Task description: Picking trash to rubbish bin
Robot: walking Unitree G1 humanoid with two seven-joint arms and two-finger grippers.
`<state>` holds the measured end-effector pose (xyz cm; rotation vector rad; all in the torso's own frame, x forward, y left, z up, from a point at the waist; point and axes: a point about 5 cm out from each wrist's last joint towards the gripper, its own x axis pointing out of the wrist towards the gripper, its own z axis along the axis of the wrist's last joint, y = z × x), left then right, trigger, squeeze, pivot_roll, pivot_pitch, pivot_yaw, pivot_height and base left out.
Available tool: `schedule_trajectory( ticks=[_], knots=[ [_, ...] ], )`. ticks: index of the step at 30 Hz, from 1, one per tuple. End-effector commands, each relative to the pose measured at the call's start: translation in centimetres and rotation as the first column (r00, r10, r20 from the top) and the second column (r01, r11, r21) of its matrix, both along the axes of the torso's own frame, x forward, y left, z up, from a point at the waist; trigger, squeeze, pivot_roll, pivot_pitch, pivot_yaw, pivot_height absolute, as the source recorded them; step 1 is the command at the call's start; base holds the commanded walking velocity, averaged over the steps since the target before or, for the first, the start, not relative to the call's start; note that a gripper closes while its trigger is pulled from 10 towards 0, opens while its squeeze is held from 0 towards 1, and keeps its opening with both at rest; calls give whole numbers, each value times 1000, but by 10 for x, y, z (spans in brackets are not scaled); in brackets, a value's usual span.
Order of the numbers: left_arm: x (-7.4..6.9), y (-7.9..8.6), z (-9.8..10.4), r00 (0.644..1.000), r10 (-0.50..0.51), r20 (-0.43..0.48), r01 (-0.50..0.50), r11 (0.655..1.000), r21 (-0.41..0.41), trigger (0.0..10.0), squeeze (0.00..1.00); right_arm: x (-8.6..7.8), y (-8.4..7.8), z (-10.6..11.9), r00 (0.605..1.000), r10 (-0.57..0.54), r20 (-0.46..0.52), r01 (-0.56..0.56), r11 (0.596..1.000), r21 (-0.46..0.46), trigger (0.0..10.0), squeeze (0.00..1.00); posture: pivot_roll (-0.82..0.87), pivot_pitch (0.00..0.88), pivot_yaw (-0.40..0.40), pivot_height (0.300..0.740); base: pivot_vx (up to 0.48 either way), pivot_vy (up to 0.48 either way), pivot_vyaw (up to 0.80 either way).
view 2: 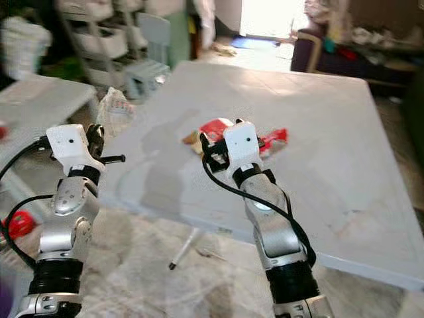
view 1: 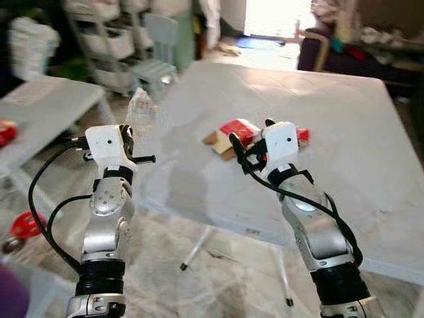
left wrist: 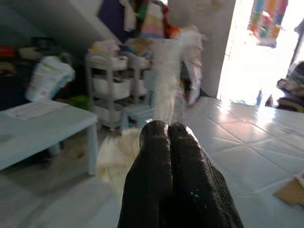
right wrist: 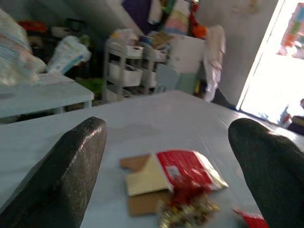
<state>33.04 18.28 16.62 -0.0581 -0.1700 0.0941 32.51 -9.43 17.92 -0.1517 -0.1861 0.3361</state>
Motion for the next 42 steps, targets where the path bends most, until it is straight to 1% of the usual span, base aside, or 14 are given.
schedule_trajectory(
  ticks=[1,6,12,17,31,35,42],
  knots=[
    [1,1,7,1000,2,25,-2,1000,-1,0,0,3,1,7,1000,-6,19,5,1000,19,10000,0,-21,5,-18,740,0,0,0],
    [0,6,6,1000,19,24,-18,1000,-17,0,0,6,3,13,999,-13,34,13,1000,26,10000,0,-16,6,-21,740,0,0,0],
    [0,6,7,999,9,31,-8,999,-37,0,0,6,5,16,998,-17,55,16,1000,16,10000,0,-17,7,-23,740,127,0,0],
    [1,4,7,1000,-3,31,5,999,-47,0,0,6,4,18,997,-38,68,38,999,7,10000,0,-19,5,-25,740,417,0,0],
    [-1,0,1,1000,-9,11,10,998,-56,0,0,8,7,19,997,-29,75,30,1000,-7,10000,0,-20,1,-39,740,480,0,0],
    [-1,0,0,1000,-10,5,10,998,-58,0,0,8,8,19,997,-26,75,27,1000,-8,10000,0,-20,1,-40,740,0,0,0],
    [-4,-6,-2,1000,-12,10,12,999,-45,0,0,8,9,17,998,-16,66,17,1000,-20,10000,0,-21,4,-45,740,0,0,0]
  ],
)
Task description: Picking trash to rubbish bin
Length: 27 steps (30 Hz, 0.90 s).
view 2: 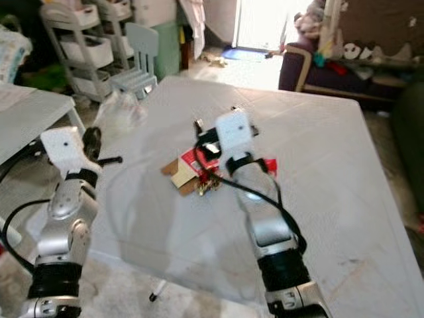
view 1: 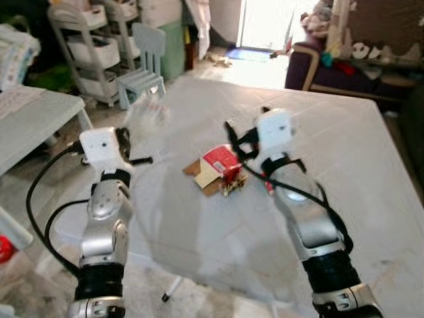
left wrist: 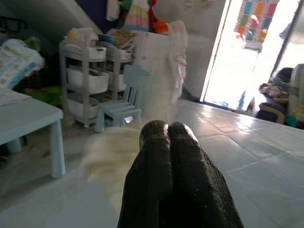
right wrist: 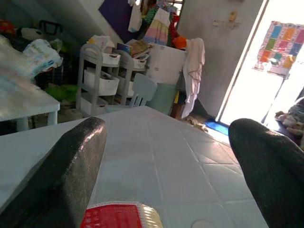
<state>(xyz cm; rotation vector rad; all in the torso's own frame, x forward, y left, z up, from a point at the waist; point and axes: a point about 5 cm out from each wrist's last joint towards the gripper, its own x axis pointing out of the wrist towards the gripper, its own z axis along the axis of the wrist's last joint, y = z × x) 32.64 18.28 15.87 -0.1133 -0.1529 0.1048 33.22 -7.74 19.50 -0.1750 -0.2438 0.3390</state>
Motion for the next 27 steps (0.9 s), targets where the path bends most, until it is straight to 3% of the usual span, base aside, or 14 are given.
schedule_trajectory(
  ticks=[1,4,8,12,16,27],
  knots=[
    [-1,-7,5,1000,-17,26,17,1000,12,0,0,2,-8,0,1000,-19,0,19,1000,-14,10000,0,-23,5,-46,740,0,0,0],
    [-1,-9,5,999,-17,27,17,1000,13,0,0,3,-10,-3,1000,-10,-24,9,999,-39,10000,0,-23,7,-47,740,0,0,0],
    [-6,-11,-1,1000,-28,6,28,998,56,0,0,11,-20,-21,991,-27,-129,10,992,-128,10000,0,-24,11,-54,740,0,0,0],
    [-9,-11,-4,999,-35,-2,35,997,72,0,0,12,-22,-24,989,-27,-147,6,991,-135,10000,0,-21,13,-57,740,0,0,0],
    [-37,-14,-29,995,-64,-72,74,987,142,0,0,22,-31,-38,975,-58,-216,20,984,-175,10000,0,-2,25,-73,740,0,0,0],
    [-65,-18,-43,991,-59,-123,78,985,153,0,0,35,-36,-58,951,-113,-288,47,973,-227,10000,0,27,50,-99,740,0,0,0]
  ],
)
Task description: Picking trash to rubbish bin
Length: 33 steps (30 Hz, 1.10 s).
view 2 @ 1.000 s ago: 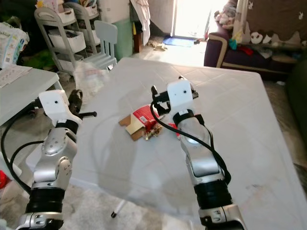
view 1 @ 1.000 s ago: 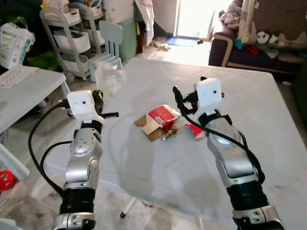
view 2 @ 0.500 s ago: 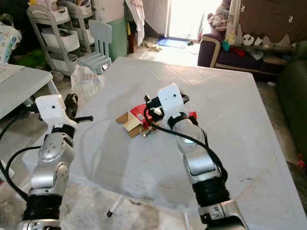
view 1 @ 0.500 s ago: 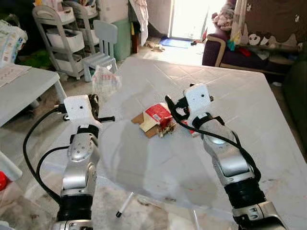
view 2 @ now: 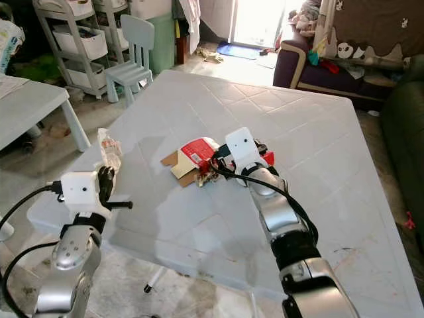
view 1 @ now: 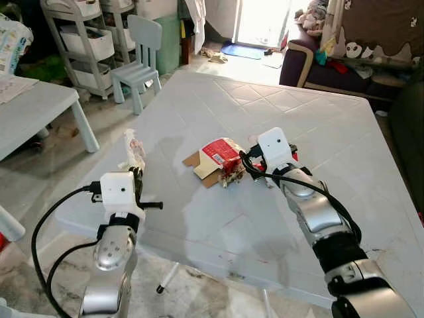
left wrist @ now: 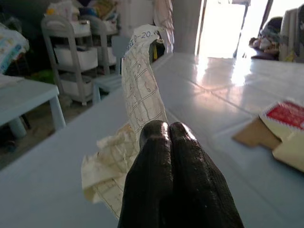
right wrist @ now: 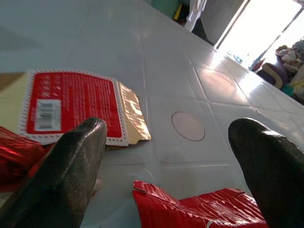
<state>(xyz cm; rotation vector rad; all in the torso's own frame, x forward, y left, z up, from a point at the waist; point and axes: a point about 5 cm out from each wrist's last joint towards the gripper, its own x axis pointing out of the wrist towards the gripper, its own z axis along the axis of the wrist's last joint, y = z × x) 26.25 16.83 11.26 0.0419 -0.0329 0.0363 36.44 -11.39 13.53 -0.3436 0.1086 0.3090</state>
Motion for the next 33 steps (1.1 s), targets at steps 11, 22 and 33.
schedule_trajectory(
  ticks=[11,22,33],
  knots=[
    [-5,-3,9,1000,-14,7,14,1000,15,0,0,2,18,-36,990,37,-134,-44,998,-48,10000,0,65,60,-91,740,0,0,0],
    [-2,-3,14,1000,-26,13,26,1000,17,0,0,-5,30,-54,979,71,-192,-75,997,-14,0,0,78,55,-79,740,0,0,0],
    [4,-7,17,999,-47,19,46,999,13,0,0,-3,23,-51,987,57,-151,-58,998,-5,0,0,60,49,-70,740,0,0,0]
  ],
)
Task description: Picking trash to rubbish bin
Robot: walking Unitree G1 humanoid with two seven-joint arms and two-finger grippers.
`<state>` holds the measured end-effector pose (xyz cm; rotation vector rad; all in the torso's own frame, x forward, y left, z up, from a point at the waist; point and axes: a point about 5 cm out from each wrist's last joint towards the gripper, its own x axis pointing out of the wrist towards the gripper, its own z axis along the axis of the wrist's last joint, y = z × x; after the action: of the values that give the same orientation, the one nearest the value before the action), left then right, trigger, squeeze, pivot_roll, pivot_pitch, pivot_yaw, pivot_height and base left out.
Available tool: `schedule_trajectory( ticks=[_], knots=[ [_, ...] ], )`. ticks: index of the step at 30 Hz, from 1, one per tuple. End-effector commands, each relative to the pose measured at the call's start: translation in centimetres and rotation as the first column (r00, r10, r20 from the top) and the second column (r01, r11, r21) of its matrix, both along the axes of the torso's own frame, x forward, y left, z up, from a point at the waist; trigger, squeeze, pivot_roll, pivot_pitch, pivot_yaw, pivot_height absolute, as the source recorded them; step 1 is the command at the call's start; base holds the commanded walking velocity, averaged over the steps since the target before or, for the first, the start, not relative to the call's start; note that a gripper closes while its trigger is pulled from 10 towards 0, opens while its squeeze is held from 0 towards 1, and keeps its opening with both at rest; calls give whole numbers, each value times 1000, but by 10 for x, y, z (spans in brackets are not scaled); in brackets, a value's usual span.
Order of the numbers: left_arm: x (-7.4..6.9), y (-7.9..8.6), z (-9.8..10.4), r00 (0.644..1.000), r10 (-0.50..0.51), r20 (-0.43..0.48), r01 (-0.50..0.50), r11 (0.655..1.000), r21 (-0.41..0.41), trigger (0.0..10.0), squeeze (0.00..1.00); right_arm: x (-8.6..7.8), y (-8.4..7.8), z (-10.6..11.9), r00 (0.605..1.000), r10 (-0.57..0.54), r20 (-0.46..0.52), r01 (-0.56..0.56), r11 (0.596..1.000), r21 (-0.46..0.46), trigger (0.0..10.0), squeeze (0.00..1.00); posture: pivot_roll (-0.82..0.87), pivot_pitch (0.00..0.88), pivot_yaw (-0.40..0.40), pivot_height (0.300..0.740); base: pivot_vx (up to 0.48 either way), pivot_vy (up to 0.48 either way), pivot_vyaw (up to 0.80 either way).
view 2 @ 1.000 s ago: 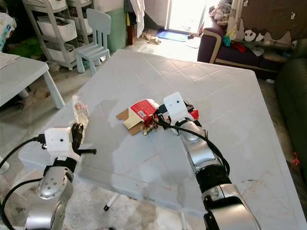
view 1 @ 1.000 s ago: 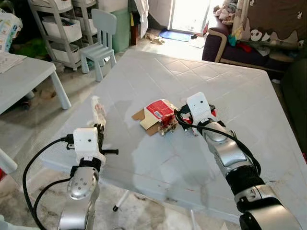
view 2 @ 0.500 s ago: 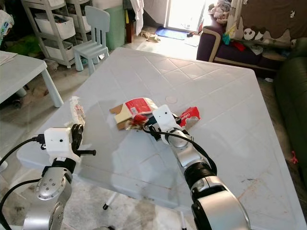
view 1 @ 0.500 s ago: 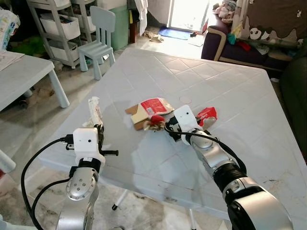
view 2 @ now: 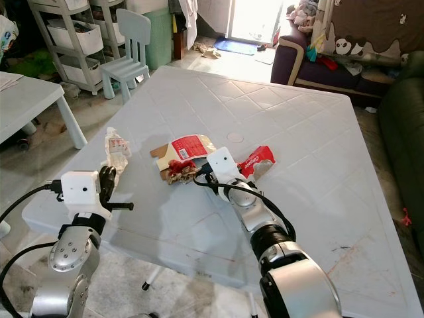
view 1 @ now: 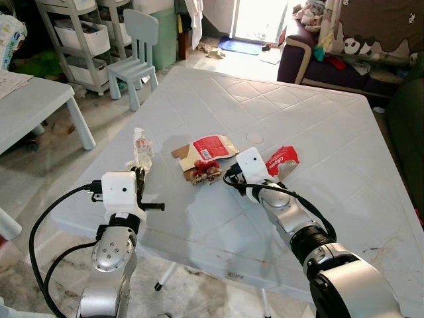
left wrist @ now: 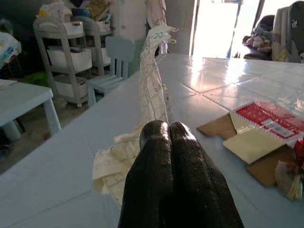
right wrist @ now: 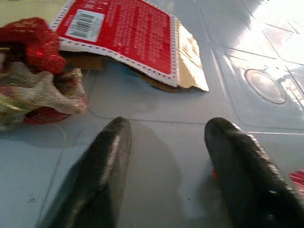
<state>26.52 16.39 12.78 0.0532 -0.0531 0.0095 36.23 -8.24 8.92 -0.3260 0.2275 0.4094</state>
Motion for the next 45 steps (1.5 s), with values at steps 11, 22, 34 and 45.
schedule_trajectory(
  ticks=[11,22,34,45],
  knots=[
    [6,-5,4,1000,-25,13,25,1000,-6,0,0,13,-12,63,932,-93,351,20,978,207,10000,1000,55,37,-69,740,0,0,0],
    [9,-7,4,999,-32,18,32,999,-12,0,0,2,14,69,942,60,330,-169,935,313,10000,1000,48,29,-72,740,0,0,0],
    [-3,2,-7,999,-33,-25,34,999,20,0,0,-13,28,41,957,182,226,-238,938,252,10000,1000,61,29,-72,740,0,0,0],
    [-7,9,-8,1000,-7,-27,8,999,37,0,0,-27,53,13,958,260,122,-281,933,223,10000,1000,81,31,-74,740,0,0,0]
  ],
)
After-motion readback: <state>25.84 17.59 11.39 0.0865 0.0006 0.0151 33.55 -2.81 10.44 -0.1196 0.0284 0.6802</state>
